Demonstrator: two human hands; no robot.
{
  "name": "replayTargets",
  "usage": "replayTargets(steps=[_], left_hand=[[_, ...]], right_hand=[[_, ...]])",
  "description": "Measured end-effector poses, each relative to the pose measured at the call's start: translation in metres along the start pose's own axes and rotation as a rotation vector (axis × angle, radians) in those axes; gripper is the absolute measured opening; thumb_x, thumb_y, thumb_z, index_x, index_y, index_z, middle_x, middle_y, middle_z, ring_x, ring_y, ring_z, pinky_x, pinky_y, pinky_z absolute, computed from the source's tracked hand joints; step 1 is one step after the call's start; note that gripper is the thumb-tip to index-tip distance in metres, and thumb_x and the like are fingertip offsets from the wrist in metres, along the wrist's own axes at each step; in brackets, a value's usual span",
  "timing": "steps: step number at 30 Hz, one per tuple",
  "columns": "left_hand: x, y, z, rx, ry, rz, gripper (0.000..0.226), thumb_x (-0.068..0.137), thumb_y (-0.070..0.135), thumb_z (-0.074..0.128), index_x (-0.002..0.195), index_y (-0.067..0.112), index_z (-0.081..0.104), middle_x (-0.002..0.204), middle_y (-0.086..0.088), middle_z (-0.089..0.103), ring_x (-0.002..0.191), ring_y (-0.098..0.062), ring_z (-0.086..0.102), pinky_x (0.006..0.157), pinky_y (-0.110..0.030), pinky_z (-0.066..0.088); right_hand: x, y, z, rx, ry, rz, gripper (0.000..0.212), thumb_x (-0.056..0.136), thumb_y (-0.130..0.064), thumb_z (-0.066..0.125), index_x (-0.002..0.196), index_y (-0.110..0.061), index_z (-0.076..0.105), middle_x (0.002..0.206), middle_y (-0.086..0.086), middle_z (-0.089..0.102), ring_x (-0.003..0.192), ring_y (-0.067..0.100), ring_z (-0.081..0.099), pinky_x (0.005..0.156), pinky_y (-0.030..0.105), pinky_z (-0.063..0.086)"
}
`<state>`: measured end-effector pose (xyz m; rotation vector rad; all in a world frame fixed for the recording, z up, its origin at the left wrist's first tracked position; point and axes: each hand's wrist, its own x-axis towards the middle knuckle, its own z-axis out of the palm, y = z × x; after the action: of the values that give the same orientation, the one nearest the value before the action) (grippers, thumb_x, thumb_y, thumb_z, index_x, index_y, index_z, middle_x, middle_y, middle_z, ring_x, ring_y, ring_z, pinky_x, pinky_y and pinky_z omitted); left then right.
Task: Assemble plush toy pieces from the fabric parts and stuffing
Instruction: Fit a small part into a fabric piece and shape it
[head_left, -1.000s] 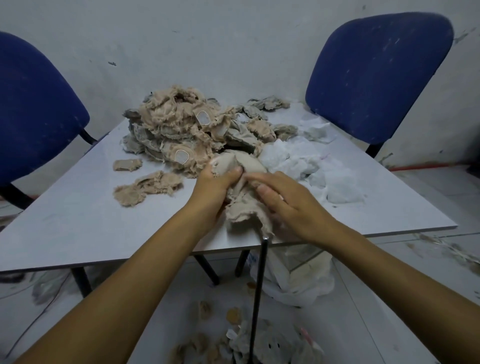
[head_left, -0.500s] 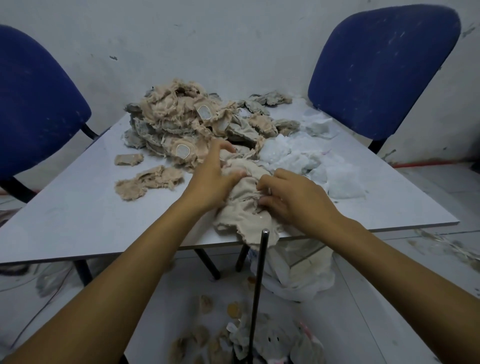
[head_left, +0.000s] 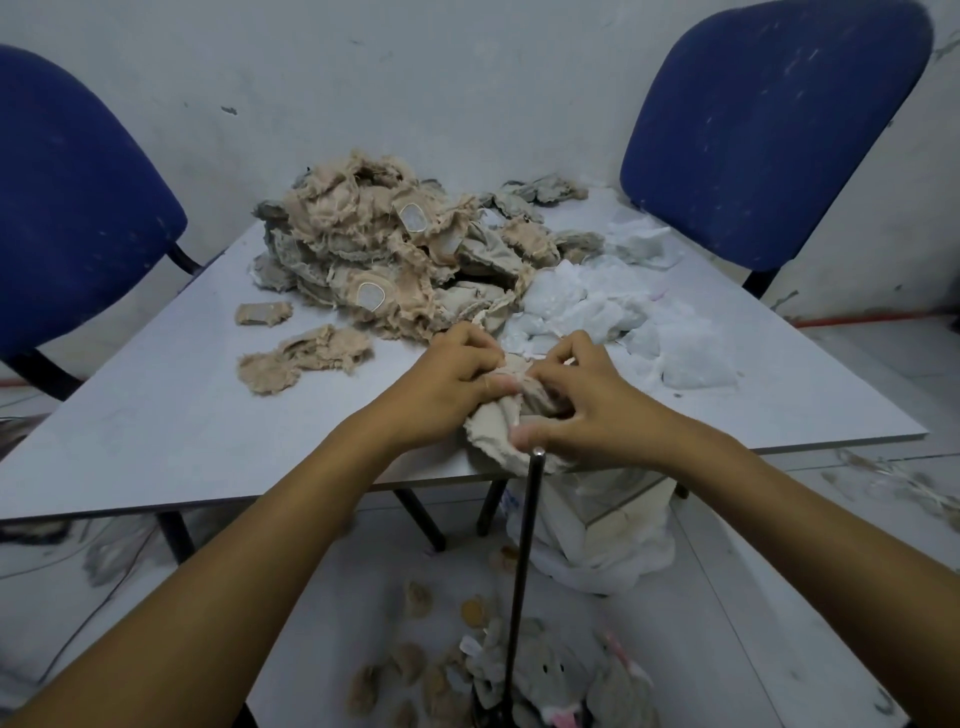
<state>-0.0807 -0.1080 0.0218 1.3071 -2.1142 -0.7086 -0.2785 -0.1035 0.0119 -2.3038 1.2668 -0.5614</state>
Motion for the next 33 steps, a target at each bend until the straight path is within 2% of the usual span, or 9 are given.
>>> replayTargets(steps=[3,5,8,11,15,18,23,28,33], left_hand=[[-0.003,0.001,0.002,-0.093,0.004,-0.041,0.023,0.097,0.017,0.059,0.074,0.018,0.062,0.113,-0.002,0.047,0.111,-0.016,0.049,0.099,-0.026,0.036],[-0.005,0.002,0.001,-0.067,-0.065,-0.031,0.027,0.096,0.025,0.059,0.075,0.010,0.064,0.115,-0.004,0.047,0.112,-0.015,0.046,0.099,-0.026,0.035],[-0.008,0.005,-0.006,0.050,-0.209,-0.023,0.049,0.077,0.054,0.070,0.082,0.005,0.067,0.118,0.003,0.041,0.116,-0.013,0.039,0.098,-0.027,0.037],[-0.012,0.005,-0.010,0.232,-0.268,0.046,0.028,0.080,0.039,0.079,0.086,0.014,0.066,0.120,0.006,0.038,0.116,-0.011,0.033,0.097,-0.027,0.036],[-0.014,0.001,-0.004,0.358,-0.103,0.208,0.009,0.090,0.015,0.060,0.090,0.007,0.065,0.116,-0.001,0.048,0.107,-0.012,0.036,0.097,-0.030,0.035],[-0.014,-0.002,-0.002,0.447,-0.030,0.284,0.012,0.088,0.005,0.054,0.093,0.002,0.064,0.111,-0.007,0.052,0.099,-0.014,0.036,0.090,-0.039,0.040],[-0.030,0.016,-0.004,0.467,0.081,0.475,0.020,0.089,0.024,0.047,0.093,0.006,0.056,0.105,-0.007,0.048,0.095,-0.018,0.039,0.076,-0.040,0.044],[-0.048,0.040,-0.016,0.527,0.358,0.747,0.013,0.081,0.009,0.063,0.076,-0.002,0.058,0.090,-0.022,0.056,0.078,-0.034,0.049,0.066,-0.040,0.038],[-0.061,0.050,-0.015,0.595,0.450,0.864,0.030,0.085,0.012,0.076,0.065,-0.002,0.058,0.081,-0.024,0.060,0.071,-0.035,0.052,0.062,-0.044,0.038]], right_hand=[[-0.004,0.001,0.011,-0.038,0.063,-0.052,0.045,0.077,-0.046,0.079,0.070,-0.021,0.042,0.106,0.003,0.037,0.099,0.016,0.034,0.074,0.020,0.030],[-0.004,0.002,0.013,0.002,0.137,-0.072,0.032,0.083,-0.037,0.077,0.070,-0.022,0.052,0.105,0.003,0.041,0.099,0.017,0.039,0.076,0.020,0.030],[-0.005,0.005,0.011,0.089,0.199,-0.062,0.006,0.087,-0.027,0.074,0.086,-0.028,0.069,0.103,-0.002,0.046,0.099,0.014,0.047,0.078,0.014,0.033],[-0.005,0.004,0.007,0.177,0.210,-0.069,0.019,0.086,-0.023,0.073,0.085,-0.039,0.064,0.102,-0.008,0.047,0.100,0.009,0.049,0.082,0.010,0.035],[-0.008,0.003,0.001,0.171,0.020,-0.074,0.010,0.085,-0.031,0.076,0.089,-0.033,0.066,0.108,-0.010,0.040,0.109,0.011,0.042,0.085,0.017,0.037],[-0.012,0.004,-0.002,-0.068,-0.044,-0.157,0.027,0.079,-0.036,0.078,0.088,-0.016,0.063,0.110,-0.004,0.038,0.104,0.016,0.037,0.083,0.021,0.038],[-0.022,-0.009,-0.019,-0.196,0.240,-0.298,0.013,0.077,-0.016,0.076,0.085,-0.009,0.068,0.095,0.004,0.050,0.087,0.021,0.044,0.072,0.045,0.043],[-0.041,-0.037,-0.026,-0.260,0.443,-0.523,0.017,0.077,-0.021,0.067,0.086,-0.007,0.066,0.089,0.006,0.050,0.080,0.020,0.042,0.057,0.042,0.040],[-0.056,-0.045,-0.025,-0.436,0.562,-0.663,0.016,0.078,-0.016,0.067,0.083,-0.001,0.066,0.086,0.017,0.053,0.077,0.028,0.042,0.060,0.038,0.034]])
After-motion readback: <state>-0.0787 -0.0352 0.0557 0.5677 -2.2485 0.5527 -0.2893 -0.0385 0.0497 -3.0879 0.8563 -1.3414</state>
